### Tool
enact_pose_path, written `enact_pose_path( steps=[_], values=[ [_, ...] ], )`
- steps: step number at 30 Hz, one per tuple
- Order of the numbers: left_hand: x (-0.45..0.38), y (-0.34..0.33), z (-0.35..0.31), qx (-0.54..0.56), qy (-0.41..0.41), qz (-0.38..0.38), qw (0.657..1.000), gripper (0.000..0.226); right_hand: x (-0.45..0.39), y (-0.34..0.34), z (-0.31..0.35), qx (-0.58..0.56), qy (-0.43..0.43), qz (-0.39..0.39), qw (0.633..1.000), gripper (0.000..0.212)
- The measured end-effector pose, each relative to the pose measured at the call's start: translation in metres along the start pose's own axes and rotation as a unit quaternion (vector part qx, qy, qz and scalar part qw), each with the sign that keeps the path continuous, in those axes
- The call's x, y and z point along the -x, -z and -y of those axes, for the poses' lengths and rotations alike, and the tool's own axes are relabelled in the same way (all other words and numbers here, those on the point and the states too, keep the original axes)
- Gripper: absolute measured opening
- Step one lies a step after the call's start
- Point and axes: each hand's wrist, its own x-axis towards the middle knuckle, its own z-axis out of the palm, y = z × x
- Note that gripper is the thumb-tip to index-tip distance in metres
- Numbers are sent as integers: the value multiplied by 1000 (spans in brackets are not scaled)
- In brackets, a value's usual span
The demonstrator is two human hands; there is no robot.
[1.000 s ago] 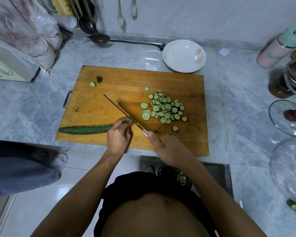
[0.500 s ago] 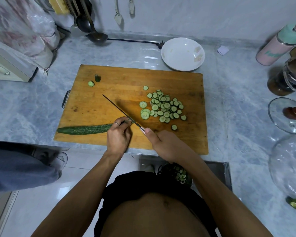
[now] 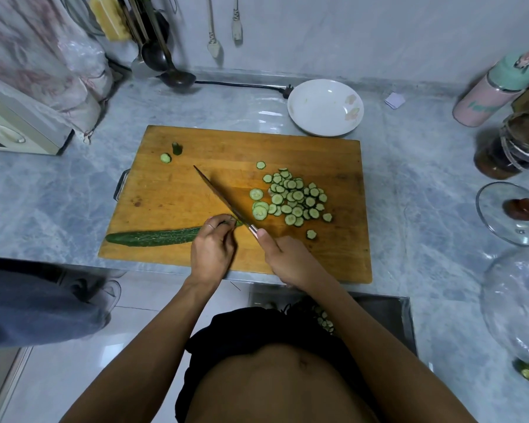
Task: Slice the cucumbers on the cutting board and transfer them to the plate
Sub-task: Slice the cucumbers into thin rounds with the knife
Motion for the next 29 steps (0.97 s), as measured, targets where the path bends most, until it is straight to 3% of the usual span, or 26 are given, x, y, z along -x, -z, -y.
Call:
enact_pose_path(
  steps=[8,17,29],
  values=[
    [1,0,9,-30,-16,-25,999,22,12,19,-8,-1,-13,-17,1000,74],
    [1,2,11,-33,-22,-16,999,27,31,10,8,30,30,13,999,65],
    [5,-4,10,-11,32,-14,999,26,29,4,12,62,36,24,997,62]
  ],
)
